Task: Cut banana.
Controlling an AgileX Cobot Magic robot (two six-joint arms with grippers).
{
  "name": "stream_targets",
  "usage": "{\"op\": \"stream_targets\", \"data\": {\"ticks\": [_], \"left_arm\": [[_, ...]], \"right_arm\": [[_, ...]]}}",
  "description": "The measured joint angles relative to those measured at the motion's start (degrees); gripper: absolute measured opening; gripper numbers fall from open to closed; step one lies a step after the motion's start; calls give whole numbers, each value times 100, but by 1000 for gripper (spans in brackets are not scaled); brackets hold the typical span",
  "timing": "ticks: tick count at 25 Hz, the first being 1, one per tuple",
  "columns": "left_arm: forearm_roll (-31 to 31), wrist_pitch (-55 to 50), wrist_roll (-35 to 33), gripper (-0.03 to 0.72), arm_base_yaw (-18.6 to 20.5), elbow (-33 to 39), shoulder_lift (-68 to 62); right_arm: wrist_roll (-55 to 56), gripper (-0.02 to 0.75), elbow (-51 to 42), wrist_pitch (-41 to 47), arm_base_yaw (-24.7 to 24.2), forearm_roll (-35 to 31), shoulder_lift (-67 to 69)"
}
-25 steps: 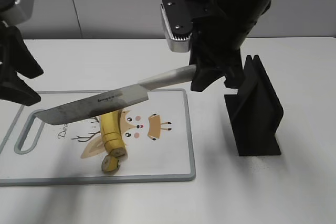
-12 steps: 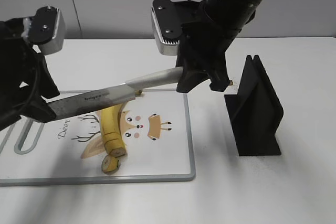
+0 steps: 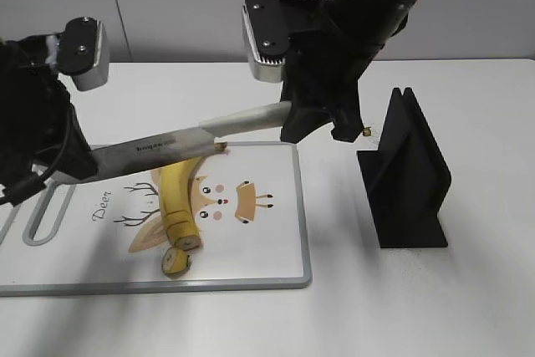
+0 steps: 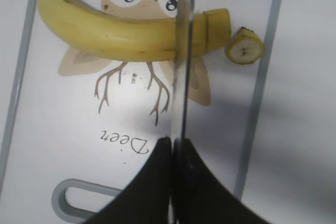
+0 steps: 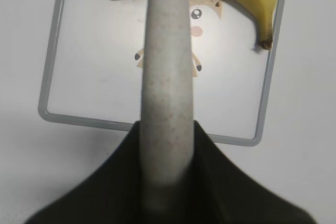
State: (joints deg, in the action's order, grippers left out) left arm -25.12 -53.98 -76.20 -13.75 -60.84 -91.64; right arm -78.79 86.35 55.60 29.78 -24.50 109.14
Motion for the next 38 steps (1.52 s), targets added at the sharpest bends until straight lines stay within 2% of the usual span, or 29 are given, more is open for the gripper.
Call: {"op": "stream_targets", "data": {"ticks": [2, 7, 11, 15, 23, 38], "left_arm": [[117, 179, 320, -7, -90, 0, 0], [821, 407, 1235, -7, -601, 0, -92], [933, 453, 1645, -7, -711, 0, -324], [977, 453, 1714, -7, -717, 39, -377], [939, 1235, 1748, -7, -722, 596, -427], [859, 1397, 1755, -7, -722, 636, -609]], "right_arm": [[99, 160, 8, -5, -30, 22, 0], [263, 160, 8, 4, -36, 320, 49], [330, 160, 9, -4, -36, 579, 314], [345, 160, 9, -68, -36, 610, 569], [297, 161, 14, -288, -31, 600, 900], [254, 162, 14, -501, -31, 630, 1101]]}}
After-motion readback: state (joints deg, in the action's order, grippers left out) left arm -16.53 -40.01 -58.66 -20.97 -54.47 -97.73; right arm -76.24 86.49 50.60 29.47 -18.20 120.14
